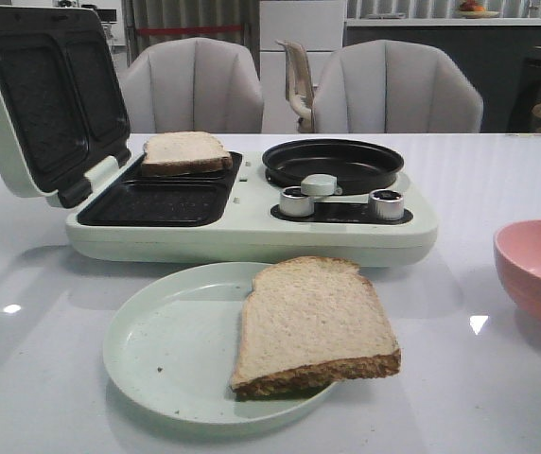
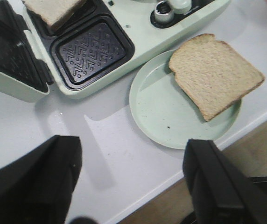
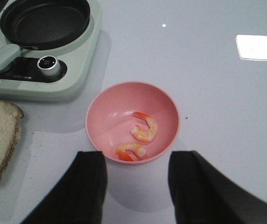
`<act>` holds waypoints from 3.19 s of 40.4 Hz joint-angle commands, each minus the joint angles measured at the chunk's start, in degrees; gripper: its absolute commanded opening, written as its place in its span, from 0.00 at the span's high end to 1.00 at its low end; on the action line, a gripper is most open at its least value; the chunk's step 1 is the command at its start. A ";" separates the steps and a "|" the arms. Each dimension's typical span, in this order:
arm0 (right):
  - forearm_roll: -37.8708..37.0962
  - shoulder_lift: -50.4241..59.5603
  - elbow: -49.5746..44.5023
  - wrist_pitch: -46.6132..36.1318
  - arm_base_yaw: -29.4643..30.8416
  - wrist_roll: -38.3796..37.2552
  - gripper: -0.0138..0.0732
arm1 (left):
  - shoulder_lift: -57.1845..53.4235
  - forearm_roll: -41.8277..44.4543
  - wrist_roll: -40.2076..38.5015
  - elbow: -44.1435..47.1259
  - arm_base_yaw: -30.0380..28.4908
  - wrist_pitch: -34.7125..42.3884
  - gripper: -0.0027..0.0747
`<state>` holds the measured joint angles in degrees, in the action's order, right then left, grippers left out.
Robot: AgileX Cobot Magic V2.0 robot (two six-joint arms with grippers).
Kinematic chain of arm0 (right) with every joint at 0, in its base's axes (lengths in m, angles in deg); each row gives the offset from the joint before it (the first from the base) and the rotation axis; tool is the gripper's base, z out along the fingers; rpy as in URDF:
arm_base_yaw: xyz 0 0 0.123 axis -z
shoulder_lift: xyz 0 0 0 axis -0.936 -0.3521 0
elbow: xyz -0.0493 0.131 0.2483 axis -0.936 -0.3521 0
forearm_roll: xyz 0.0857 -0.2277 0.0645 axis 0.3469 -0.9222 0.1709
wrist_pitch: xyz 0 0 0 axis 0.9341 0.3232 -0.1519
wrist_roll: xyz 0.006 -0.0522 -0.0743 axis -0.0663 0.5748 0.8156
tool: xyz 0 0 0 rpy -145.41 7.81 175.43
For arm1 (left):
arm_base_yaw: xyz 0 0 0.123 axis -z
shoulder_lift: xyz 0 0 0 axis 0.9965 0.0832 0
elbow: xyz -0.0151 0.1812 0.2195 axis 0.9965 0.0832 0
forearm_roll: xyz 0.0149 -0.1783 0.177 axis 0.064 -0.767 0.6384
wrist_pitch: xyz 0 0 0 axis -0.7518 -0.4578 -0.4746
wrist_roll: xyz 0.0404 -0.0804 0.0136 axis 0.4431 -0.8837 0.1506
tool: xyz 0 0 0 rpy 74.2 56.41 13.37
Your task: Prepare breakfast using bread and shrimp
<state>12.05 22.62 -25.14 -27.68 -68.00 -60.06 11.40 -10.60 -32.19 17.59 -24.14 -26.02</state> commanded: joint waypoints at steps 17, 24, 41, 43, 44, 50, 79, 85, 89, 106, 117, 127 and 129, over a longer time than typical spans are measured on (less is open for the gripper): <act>9.73 -2.05 1.61 -3.63 0.26 0.33 0.34 | -20.04 -4.88 -0.28 10.03 1.45 1.76 0.31; 21.29 -9.89 1.61 3.76 0.26 2.18 0.34 | -20.78 -4.88 -0.28 10.52 1.45 1.90 0.31; 52.13 -37.49 1.61 2.84 -7.01 27.90 0.34 | -20.78 -4.53 -0.28 10.52 1.45 3.15 0.31; 55.32 -40.42 1.85 0.56 -9.25 30.87 0.34 | -20.78 -4.53 -0.28 10.52 1.45 3.20 0.31; 57.07 -41.63 1.98 -0.64 -10.03 32.39 0.34 | -20.78 -4.53 -0.28 10.52 1.45 3.20 0.31; 63.91 -50.67 4.40 -4.16 -13.53 37.37 0.34 | -20.78 -4.53 -0.28 10.52 1.45 3.20 0.31; 64.44 -69.27 15.46 0.08 -14.18 40.05 0.60 | -20.78 -4.44 -0.28 10.52 1.45 3.20 0.31; 63.80 -67.66 15.46 1.33 -14.18 41.53 0.72 | -20.78 -4.44 -0.28 10.52 1.45 3.20 0.31; 63.49 -65.10 15.46 2.64 -14.18 41.70 0.75 | -20.78 -4.44 -0.28 10.52 1.45 3.20 0.31; 69.45 -49.80 20.05 7.63 -14.23 42.54 0.77 | -20.78 -4.44 -0.28 10.52 1.45 3.20 0.31; 80.82 -56.38 30.14 7.15 -15.71 53.05 0.77 | -20.78 -3.51 -0.28 10.52 1.45 3.20 0.31; 83.17 -70.27 44.17 5.45 -21.06 54.77 0.77 | -20.78 -3.42 -0.28 10.52 1.45 3.20 0.31; 83.58 -73.40 47.38 5.45 -21.66 54.77 0.77 | -20.78 -3.42 -0.28 10.52 1.45 3.20 0.31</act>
<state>91.44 -49.20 16.19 -23.24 -88.66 -6.47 -9.63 -15.73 -32.19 29.48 -23.12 -26.84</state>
